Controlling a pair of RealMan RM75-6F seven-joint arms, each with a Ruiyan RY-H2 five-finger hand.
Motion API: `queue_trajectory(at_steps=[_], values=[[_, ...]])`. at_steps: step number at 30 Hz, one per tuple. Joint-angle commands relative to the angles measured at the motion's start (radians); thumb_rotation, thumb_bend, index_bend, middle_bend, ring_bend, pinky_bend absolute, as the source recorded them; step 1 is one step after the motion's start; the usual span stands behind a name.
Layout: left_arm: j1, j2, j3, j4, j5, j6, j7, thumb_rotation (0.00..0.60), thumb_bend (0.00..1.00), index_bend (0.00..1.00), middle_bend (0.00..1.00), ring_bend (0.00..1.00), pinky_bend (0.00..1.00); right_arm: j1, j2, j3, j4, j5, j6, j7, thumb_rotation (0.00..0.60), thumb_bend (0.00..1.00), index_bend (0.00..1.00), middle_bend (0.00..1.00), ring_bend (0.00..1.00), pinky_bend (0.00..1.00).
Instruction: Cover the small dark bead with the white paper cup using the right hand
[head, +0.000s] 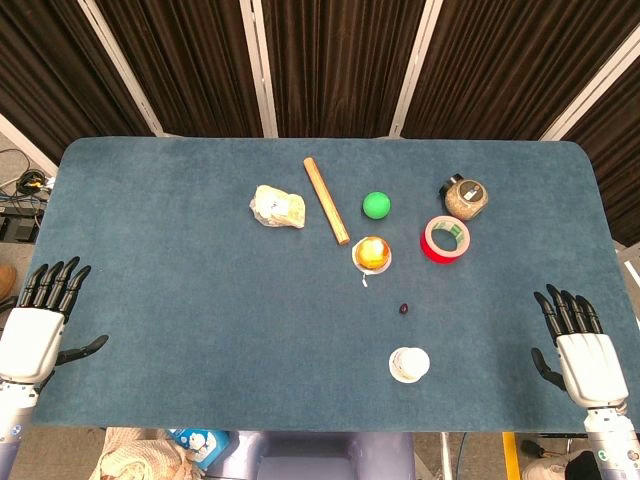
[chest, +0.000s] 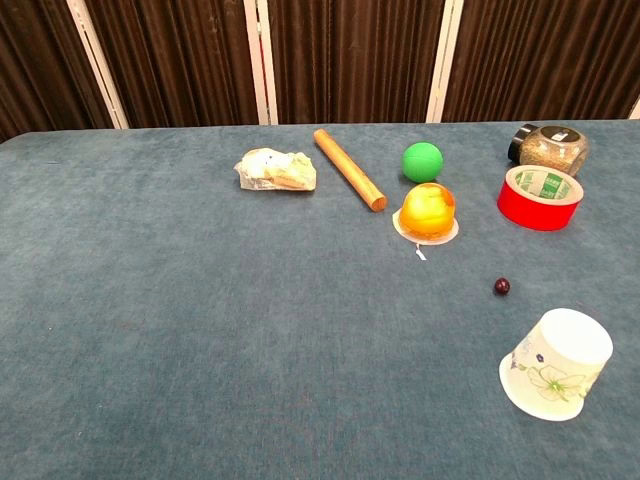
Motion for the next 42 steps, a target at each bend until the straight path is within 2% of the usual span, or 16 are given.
queue_trajectory(at_steps=[1,7,12,19,30,36,42], values=[[0.002,0.002,-0.005,0.000,0.010,-0.009,-0.022,0.600,0.03,0.00,0.00,0.00,0.00,0.002,0.000,0.000,-0.002,0.000,-0.005,0.002,0.600,0.39,0.00,0.00,0.00,0.07],[0.009,0.000,-0.019,0.005,0.028,-0.012,-0.040,0.600,0.03,0.00,0.00,0.00,0.00,0.021,0.020,-0.029,-0.005,-0.082,-0.010,0.059,0.600,0.39,0.00,0.00,0.00,0.10],[0.016,-0.004,-0.026,0.008,0.043,-0.015,-0.031,0.600,0.03,0.00,0.00,0.00,0.00,0.067,0.055,-0.066,-0.031,-0.167,-0.065,0.117,0.600,0.38,0.00,0.00,0.00,0.11],[0.023,0.001,-0.039,0.003,0.039,-0.037,-0.038,0.600,0.03,0.00,0.00,0.00,0.00,0.158,0.062,-0.070,-0.137,-0.207,-0.205,0.037,0.600,0.37,0.00,0.00,0.01,0.13],[0.025,0.014,-0.053,-0.007,0.036,-0.076,-0.045,0.600,0.03,0.00,0.00,0.00,0.00,0.256,-0.008,-0.049,-0.286,-0.077,-0.444,-0.235,0.600,0.37,0.00,0.00,0.03,0.14],[0.027,0.018,-0.060,-0.009,0.035,-0.089,-0.049,0.600,0.03,0.00,0.00,0.00,0.00,0.274,-0.040,-0.050,-0.314,0.005,-0.500,-0.328,0.600,0.37,0.00,0.00,0.03,0.14],[0.029,0.020,-0.066,-0.015,0.032,-0.102,-0.049,0.600,0.03,0.00,0.00,0.00,0.00,0.286,-0.078,-0.053,-0.309,0.047,-0.516,-0.382,0.600,0.37,0.00,0.00,0.04,0.19]])
